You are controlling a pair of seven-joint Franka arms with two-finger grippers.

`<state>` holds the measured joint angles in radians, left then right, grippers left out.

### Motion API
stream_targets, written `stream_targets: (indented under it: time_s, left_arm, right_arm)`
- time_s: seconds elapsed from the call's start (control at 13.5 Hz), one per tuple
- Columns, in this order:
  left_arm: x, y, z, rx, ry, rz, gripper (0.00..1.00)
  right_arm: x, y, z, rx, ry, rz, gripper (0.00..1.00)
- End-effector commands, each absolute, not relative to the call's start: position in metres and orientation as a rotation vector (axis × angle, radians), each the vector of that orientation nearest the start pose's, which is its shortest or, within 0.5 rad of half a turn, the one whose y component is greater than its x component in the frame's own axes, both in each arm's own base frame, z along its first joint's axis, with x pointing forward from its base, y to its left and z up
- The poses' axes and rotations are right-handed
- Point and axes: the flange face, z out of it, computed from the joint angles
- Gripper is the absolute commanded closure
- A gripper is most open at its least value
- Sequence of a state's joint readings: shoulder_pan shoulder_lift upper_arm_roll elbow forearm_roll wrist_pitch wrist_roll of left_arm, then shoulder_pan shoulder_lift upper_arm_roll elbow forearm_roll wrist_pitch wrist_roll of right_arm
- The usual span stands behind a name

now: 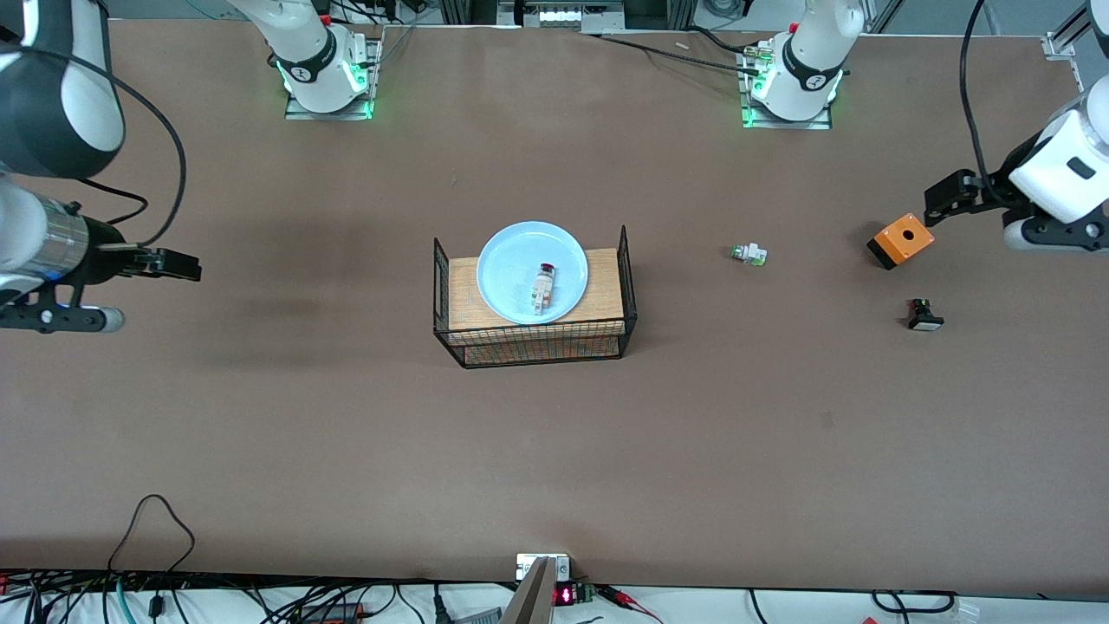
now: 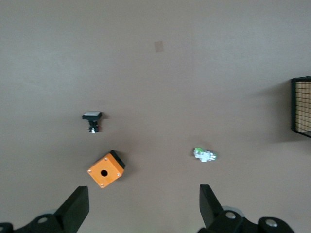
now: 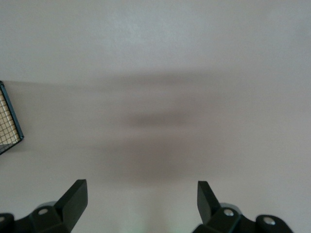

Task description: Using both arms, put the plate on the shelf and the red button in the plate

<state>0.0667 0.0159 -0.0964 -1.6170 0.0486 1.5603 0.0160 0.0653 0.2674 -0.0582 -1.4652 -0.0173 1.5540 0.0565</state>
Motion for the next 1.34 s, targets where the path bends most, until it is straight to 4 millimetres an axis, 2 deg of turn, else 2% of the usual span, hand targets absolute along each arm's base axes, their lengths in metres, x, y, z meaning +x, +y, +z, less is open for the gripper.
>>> stream_targets:
  time_s: [0.0, 0.15, 0.3, 0.37, 0.59, 1.26]
  left_arm:
    - [0.547, -0.002, 0.587, -3.064, 0.11, 0.059, 0.0]
    - [0.544, -0.007, 0.591, -3.062, 0.13, 0.061, 0.0]
    - [0.544, -0.015, 0.59, -3.056, 0.27, 0.069, 0.0]
    - [0.544, -0.021, 0.589, -3.052, 0.338, 0.07, 0.0]
    - [0.543, -0.026, 0.588, -3.054, 0.337, 0.069, 0.0]
    - [0.544, -0.028, 0.59, -3.048, 0.346, 0.069, 0.0]
  right_arm:
    - [0.623, 0.012, 0.525, -3.165, 0.056, 0.263, 0.0]
    - [0.625, 0.02, 0.535, -3.175, 0.014, 0.234, 0.0]
    - [0.624, 0.016, 0.556, -3.177, 0.018, 0.186, 0.0]
    - [0.622, 0.011, 0.56, -3.174, 0.023, 0.191, 0.0]
    - [0.621, 0.01, 0.575, -3.178, 0.024, 0.162, 0.0]
    - [0.623, 0.015, 0.587, -3.179, 0.024, 0.12, 0.0]
